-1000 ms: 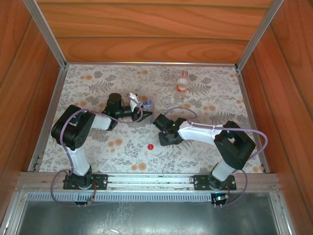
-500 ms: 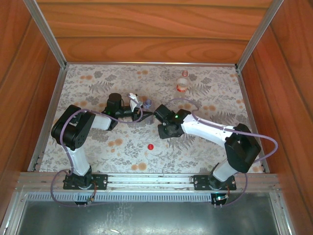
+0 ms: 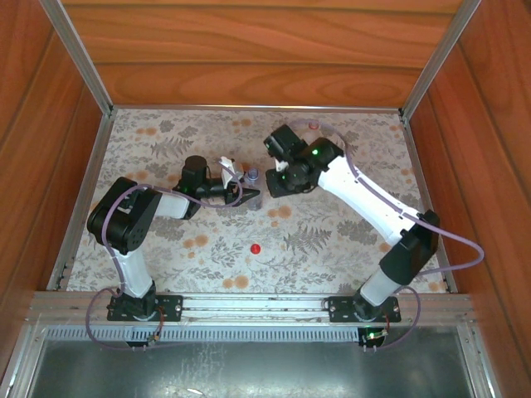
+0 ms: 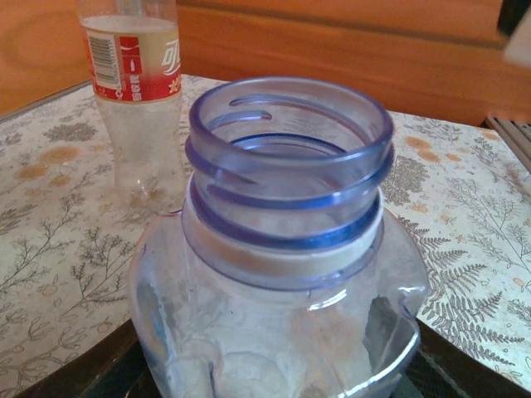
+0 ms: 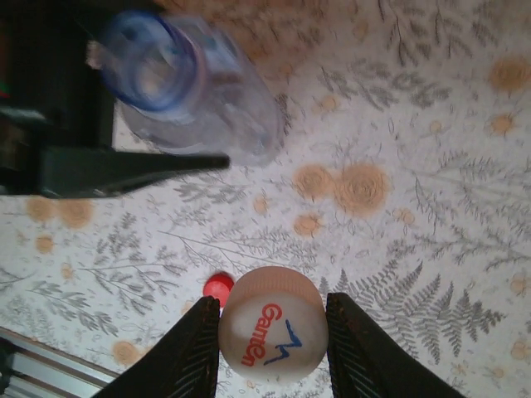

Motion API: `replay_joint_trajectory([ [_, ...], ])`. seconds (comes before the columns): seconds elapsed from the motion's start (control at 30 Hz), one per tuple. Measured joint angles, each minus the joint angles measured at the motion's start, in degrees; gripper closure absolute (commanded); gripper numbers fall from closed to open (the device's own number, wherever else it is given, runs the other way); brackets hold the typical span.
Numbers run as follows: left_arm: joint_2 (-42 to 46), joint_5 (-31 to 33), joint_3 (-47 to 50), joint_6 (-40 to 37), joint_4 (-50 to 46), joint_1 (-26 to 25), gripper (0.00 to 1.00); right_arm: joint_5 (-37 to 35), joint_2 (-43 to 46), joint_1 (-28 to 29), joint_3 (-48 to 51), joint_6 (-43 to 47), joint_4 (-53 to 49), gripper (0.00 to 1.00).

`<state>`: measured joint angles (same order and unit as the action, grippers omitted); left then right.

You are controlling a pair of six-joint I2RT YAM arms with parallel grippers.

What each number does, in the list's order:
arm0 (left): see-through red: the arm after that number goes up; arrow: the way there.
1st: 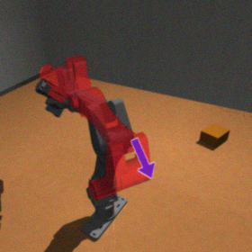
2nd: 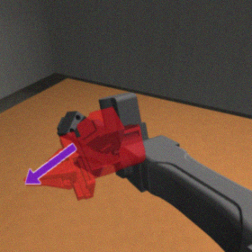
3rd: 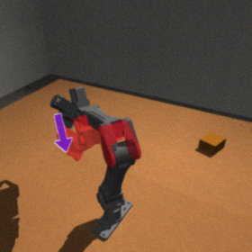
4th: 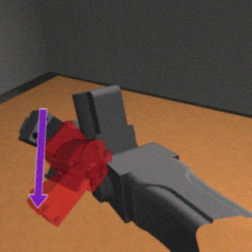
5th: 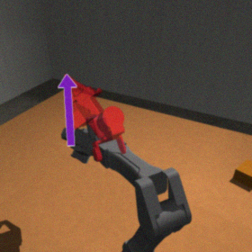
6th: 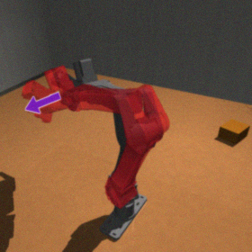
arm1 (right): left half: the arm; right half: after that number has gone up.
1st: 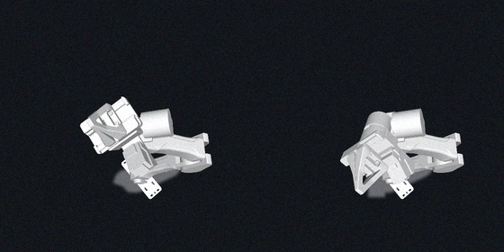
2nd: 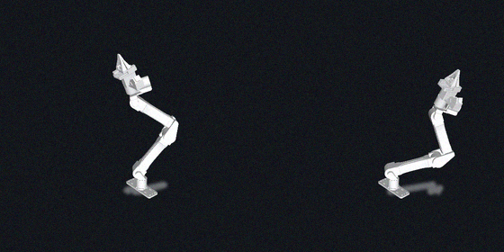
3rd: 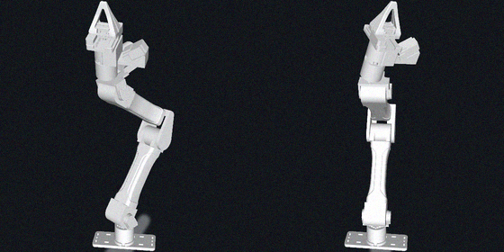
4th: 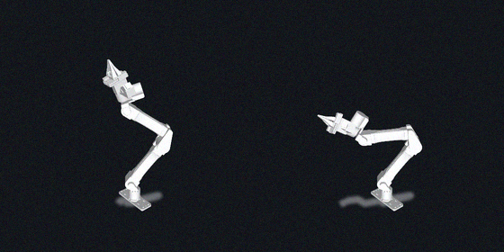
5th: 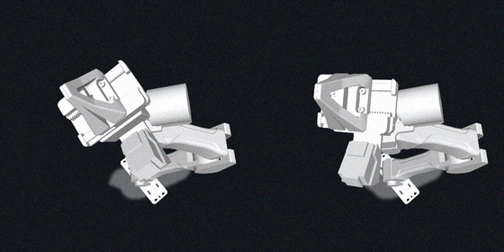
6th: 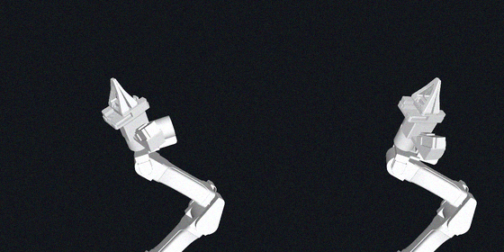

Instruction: Screw on the bottle caps

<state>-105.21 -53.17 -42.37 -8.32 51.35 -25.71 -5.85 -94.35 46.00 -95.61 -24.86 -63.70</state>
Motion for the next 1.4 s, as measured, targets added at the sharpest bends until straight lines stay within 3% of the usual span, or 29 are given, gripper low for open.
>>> replay_joint_trajectory([
  [0.3,-0.8,-1.9,-0.5,-2.6,-2.5,-0.6,0.4,2.1,-16.5,-0.4,-25.7,7.1,-12.1,0.63],
  [0.47,-0.9,-2.5,-0.9,-3.7,-3.4,-0.6,0.4,2.8,-21.9,-0.5,-33.2,9.5,-15.8,0.63],
  [1.4,-1.0,-3.3,-1.9,-6.5,-5.8,-1.0,0.4,8.2,-27.2,-2.2,-36.0,11.7,-17.4,0.64],
])
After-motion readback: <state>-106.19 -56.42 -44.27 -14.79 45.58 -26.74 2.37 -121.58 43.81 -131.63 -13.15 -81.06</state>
